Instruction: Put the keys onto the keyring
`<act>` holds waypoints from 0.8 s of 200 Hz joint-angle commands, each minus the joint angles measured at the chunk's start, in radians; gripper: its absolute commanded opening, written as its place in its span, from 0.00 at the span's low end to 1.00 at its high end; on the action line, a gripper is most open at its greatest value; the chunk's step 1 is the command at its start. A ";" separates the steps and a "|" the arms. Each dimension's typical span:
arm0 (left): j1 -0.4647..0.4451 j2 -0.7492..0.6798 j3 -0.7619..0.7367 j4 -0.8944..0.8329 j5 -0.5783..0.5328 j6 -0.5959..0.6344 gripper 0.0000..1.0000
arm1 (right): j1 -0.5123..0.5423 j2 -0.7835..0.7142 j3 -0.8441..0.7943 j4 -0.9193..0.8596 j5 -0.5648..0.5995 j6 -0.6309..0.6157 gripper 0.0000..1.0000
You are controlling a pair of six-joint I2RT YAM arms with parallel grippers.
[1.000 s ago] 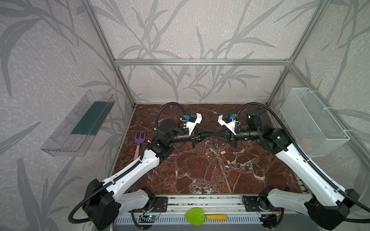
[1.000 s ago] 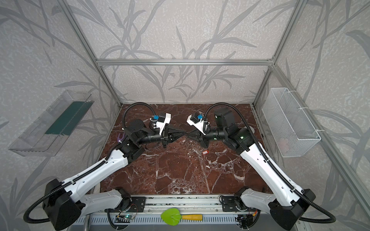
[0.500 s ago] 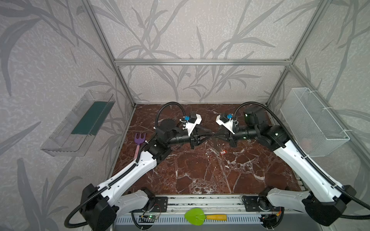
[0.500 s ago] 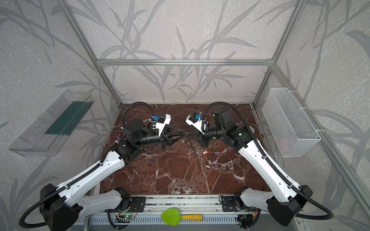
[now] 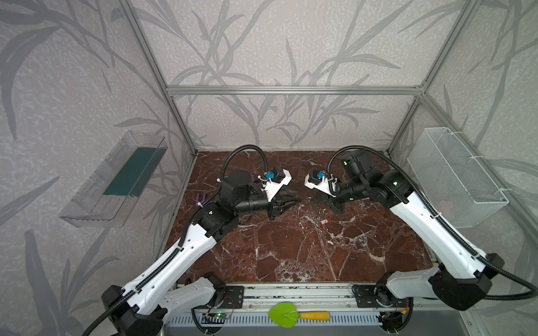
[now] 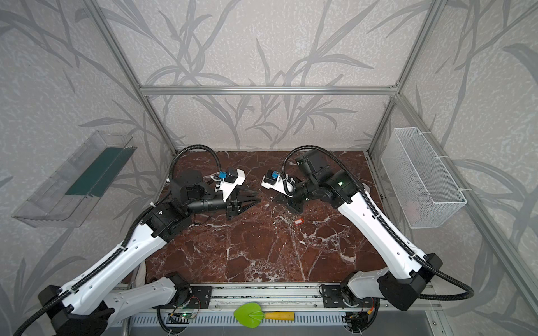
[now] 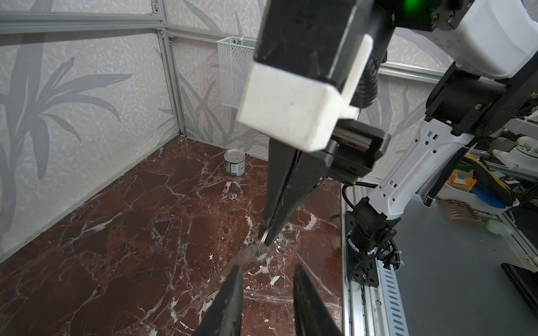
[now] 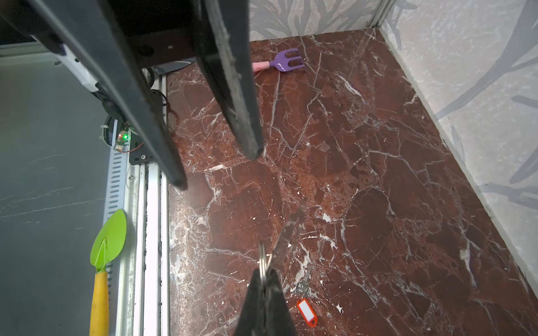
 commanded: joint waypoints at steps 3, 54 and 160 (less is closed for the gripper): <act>-0.030 -0.004 -0.017 0.021 -0.036 0.076 0.31 | 0.015 0.004 0.042 -0.048 -0.007 -0.058 0.00; -0.098 0.009 -0.041 0.027 -0.091 0.150 0.26 | 0.026 0.007 0.052 -0.041 -0.025 -0.060 0.00; -0.154 -0.020 -0.130 0.230 -0.251 0.152 0.31 | 0.036 -0.003 0.028 -0.019 -0.047 -0.053 0.00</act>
